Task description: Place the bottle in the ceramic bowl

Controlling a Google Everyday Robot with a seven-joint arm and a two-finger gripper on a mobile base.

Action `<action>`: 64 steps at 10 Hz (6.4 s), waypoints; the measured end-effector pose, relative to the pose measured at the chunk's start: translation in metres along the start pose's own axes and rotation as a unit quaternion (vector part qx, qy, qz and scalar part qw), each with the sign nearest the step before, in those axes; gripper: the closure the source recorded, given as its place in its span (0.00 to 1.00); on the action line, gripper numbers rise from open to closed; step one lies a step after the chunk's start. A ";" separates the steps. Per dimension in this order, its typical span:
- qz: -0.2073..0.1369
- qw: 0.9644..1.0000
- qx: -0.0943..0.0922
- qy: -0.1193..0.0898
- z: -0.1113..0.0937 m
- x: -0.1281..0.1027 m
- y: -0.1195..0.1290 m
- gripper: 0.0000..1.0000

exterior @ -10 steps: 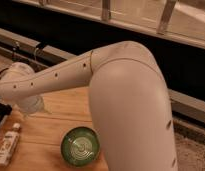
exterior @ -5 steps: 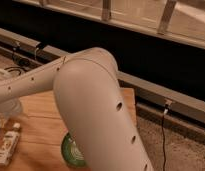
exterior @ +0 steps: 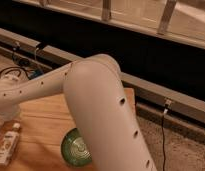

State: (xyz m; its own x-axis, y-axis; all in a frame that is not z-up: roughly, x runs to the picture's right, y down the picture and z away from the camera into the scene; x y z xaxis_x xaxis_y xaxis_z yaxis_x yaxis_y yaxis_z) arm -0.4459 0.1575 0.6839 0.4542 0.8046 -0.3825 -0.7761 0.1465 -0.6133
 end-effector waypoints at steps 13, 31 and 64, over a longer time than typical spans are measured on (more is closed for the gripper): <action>-0.058 0.977 0.193 0.068 0.061 0.009 0.007 0.35; -0.013 0.972 0.172 0.159 0.151 0.020 0.000 0.59; 0.119 0.988 0.023 -0.090 -0.063 0.097 -0.178 1.00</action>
State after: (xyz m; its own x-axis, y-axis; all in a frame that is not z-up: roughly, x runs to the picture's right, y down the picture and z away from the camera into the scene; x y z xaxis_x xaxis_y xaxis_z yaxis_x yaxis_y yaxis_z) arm -0.2361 0.1736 0.7122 0.1736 0.9081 -0.3810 -0.8727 -0.0375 -0.4868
